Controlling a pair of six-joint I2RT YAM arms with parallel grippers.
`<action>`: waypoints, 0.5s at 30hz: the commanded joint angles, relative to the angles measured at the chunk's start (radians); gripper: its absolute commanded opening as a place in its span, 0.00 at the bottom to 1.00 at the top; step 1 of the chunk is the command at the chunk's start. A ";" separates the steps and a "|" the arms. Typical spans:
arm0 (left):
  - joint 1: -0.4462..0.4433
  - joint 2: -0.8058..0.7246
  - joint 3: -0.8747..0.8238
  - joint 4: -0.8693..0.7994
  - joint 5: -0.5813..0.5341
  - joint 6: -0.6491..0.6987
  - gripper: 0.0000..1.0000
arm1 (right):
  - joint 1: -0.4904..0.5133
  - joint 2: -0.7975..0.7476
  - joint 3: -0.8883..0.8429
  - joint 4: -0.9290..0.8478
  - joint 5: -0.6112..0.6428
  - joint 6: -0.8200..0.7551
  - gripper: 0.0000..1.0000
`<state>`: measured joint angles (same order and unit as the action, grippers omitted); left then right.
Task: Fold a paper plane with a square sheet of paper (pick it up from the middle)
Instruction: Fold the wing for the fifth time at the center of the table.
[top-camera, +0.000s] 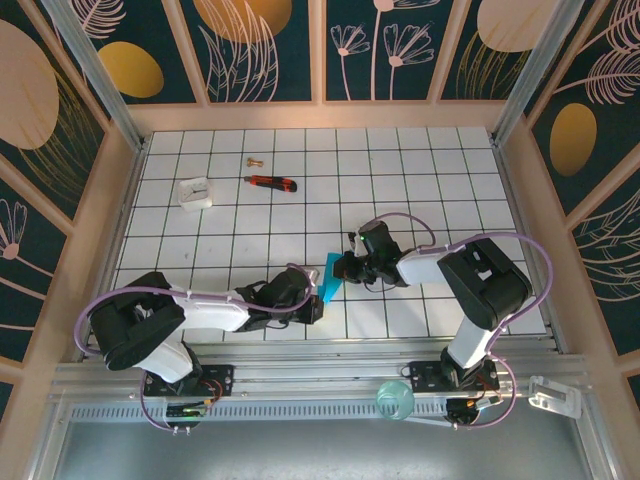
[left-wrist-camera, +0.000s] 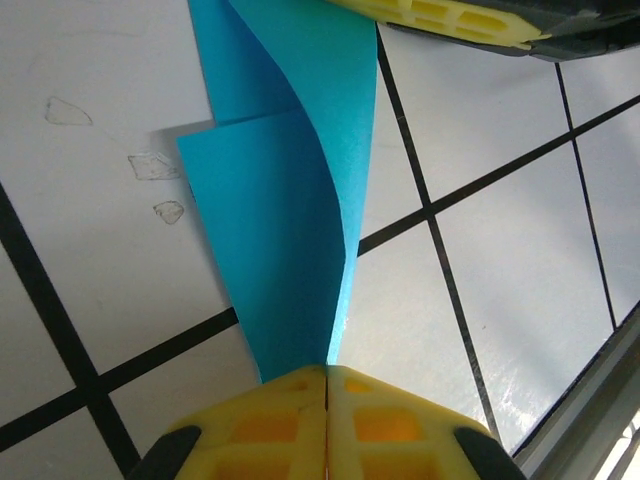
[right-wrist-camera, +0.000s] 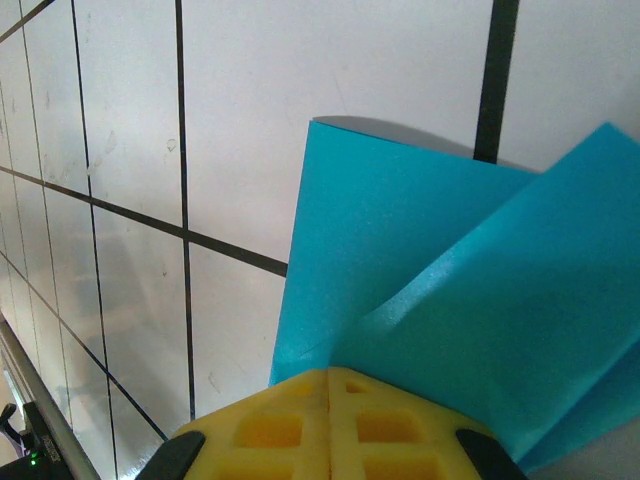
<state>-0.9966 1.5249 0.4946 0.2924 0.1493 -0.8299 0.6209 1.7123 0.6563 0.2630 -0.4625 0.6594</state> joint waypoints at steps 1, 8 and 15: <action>0.020 -0.020 -0.042 0.023 0.022 -0.047 0.06 | -0.003 0.069 -0.026 -0.099 0.082 -0.033 0.07; 0.051 -0.027 -0.107 0.141 0.099 -0.104 0.02 | -0.004 0.069 -0.024 -0.100 0.082 -0.034 0.07; 0.096 -0.012 -0.172 0.270 0.181 -0.167 0.00 | -0.003 0.070 -0.024 -0.099 0.081 -0.032 0.07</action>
<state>-0.9077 1.5059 0.3557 0.5320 0.2626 -0.9527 0.6209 1.7149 0.6567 0.2668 -0.4644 0.6598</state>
